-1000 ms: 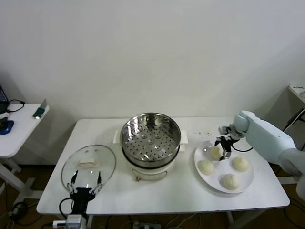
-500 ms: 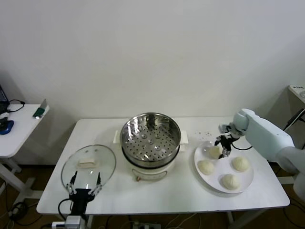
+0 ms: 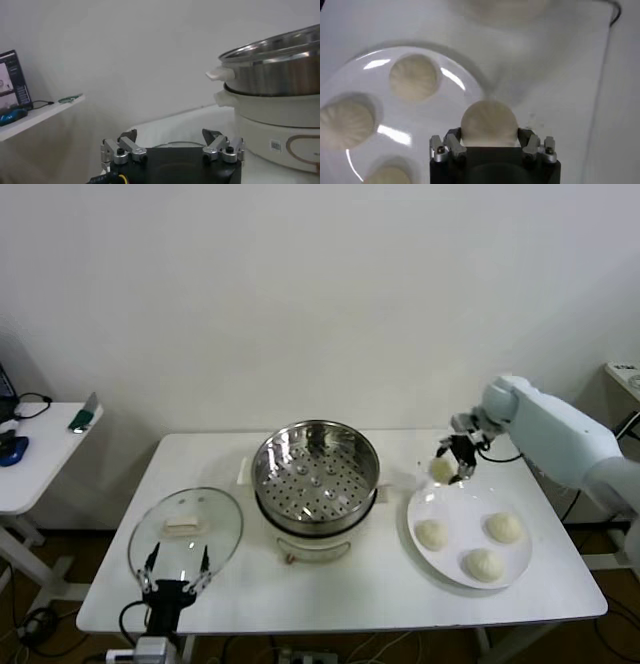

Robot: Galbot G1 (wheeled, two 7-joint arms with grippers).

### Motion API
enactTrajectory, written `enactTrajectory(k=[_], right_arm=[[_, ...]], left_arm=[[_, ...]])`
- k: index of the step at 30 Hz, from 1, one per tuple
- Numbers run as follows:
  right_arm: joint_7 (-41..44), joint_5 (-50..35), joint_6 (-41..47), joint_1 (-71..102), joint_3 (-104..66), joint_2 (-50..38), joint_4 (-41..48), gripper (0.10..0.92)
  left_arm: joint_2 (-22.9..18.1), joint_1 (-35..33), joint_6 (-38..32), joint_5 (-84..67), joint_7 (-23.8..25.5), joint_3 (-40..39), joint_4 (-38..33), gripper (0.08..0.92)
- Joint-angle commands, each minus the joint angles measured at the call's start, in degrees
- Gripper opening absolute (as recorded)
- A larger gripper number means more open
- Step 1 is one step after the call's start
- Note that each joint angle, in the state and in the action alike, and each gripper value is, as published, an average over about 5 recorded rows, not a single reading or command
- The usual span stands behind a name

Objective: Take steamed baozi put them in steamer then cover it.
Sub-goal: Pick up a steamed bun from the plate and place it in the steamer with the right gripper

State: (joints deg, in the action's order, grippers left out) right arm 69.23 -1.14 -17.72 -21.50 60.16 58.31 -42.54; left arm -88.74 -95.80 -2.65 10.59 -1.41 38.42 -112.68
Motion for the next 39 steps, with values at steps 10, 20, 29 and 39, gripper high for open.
enactTrajectory(k=[10, 20, 29, 39], right_arm=[[-0.3, 11.7, -19.1, -13.8, 5.1, 14.0, -15.6, 0.732], [-4.2, 25.8, -25.7, -5.9, -0.1, 23.9, -10.1, 0.738], [-7.0, 36.8, -29.2, 0.2, -3.1, 28.6, -4.4, 0.738], [-8.3, 42.3, -31.1, 4.1, -5.1, 30.6, 0.1, 0.738]], left_arm=[[0.2, 0.3, 0.4, -0.2, 0.1, 0.0, 0.2, 0.823], [0.7, -0.2, 0.6, -0.9, 0.1, 1.0, -0.3, 0.823], [1.2, 0.5, 1.1, -0.7, -0.2, 0.5, -0.8, 0.823], [1.1, 0.2, 0.9, -0.8, -0.3, 0.5, -0.7, 0.823]])
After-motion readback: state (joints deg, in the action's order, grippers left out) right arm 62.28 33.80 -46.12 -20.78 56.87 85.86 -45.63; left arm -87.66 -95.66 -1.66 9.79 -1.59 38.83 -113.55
